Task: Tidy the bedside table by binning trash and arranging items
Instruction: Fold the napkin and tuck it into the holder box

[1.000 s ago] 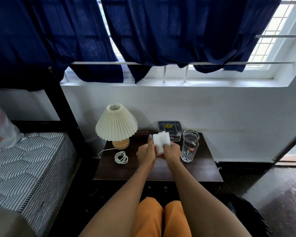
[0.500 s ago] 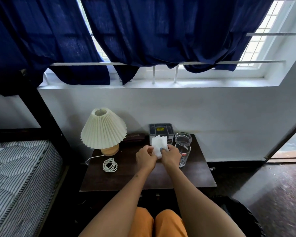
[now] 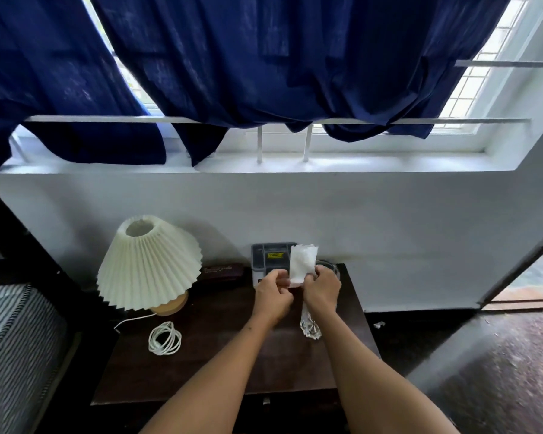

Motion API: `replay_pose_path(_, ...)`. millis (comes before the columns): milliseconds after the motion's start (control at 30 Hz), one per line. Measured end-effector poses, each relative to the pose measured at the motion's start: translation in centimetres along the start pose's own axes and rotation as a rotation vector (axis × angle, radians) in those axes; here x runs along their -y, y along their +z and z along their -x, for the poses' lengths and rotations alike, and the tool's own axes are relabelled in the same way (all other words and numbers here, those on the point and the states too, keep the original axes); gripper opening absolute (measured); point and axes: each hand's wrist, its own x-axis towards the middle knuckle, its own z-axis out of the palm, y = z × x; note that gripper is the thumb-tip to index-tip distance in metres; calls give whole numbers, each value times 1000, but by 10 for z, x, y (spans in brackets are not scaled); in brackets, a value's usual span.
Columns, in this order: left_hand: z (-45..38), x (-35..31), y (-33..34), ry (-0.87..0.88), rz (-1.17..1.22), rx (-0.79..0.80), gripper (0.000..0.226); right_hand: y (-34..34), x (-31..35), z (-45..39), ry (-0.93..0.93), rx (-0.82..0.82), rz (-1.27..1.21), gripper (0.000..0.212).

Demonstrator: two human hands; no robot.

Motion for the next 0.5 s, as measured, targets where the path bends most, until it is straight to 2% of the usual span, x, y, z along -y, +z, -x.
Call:
replay_pose_path(300, -57, 7, 21, -68, 94, 145, 63, 18, -2, -61, 93, -119, -90, 18)
replay_pose_path(500, -88, 6, 31, -150, 159, 195, 70, 37, -4, -82, -46, -98, 76, 8)
